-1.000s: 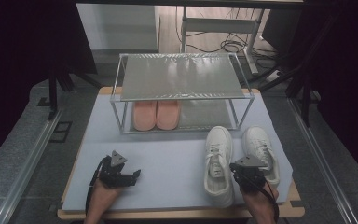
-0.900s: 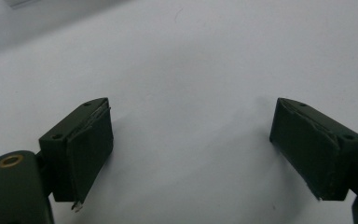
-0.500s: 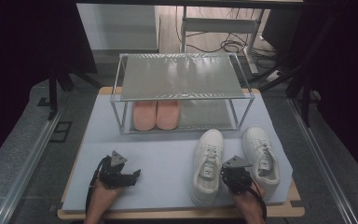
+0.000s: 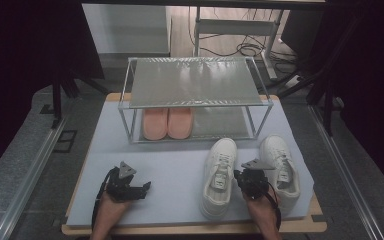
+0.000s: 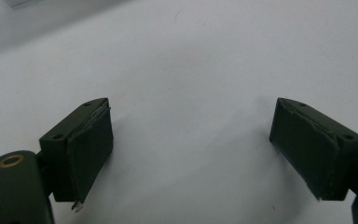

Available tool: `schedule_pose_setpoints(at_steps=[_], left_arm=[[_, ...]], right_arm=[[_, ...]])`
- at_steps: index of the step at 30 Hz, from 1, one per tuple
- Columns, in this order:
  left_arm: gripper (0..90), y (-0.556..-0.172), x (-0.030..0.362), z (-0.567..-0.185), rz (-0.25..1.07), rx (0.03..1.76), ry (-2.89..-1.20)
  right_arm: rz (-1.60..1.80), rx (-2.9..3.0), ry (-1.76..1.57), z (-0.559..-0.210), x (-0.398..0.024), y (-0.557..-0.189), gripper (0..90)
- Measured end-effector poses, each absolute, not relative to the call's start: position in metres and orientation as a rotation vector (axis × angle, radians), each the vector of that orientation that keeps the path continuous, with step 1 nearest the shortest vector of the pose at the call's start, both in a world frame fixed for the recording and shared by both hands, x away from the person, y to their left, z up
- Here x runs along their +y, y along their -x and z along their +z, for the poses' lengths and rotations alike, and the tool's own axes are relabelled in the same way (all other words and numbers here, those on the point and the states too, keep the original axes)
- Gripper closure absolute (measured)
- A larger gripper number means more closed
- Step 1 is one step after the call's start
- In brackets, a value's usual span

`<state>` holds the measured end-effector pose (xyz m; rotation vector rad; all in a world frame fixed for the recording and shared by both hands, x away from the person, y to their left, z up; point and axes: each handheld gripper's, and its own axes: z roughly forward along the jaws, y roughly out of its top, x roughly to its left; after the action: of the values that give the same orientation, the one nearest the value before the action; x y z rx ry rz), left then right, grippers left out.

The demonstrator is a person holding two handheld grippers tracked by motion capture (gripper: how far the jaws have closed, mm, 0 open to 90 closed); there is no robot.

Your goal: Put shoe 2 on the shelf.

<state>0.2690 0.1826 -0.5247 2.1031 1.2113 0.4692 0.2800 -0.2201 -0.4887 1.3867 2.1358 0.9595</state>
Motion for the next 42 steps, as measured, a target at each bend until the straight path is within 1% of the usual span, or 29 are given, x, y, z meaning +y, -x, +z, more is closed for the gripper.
schedule_pose_setpoints(at_steps=[7,13,22,42], left_arm=[[13.4,-0.269,0.182,-0.525,0.471,1.211,-2.103],[13.4,-0.269,0.183,-0.525,0.469,1.211,-2.103],[13.3,-0.269,0.183,-0.525,0.468,1.212,-2.103],[13.3,-0.269,0.183,-0.525,0.468,1.212,-2.103]], right_arm=[[0.923,2.122,-1.383,-0.487,-0.218,-0.289,86.8],[0.911,2.143,-1.352,-0.487,-0.218,-0.293,89.8],[0.967,2.187,-1.320,-0.487,-0.217,-0.298,89.9],[1.070,2.337,-1.236,-0.488,-0.191,-0.317,90.0]])
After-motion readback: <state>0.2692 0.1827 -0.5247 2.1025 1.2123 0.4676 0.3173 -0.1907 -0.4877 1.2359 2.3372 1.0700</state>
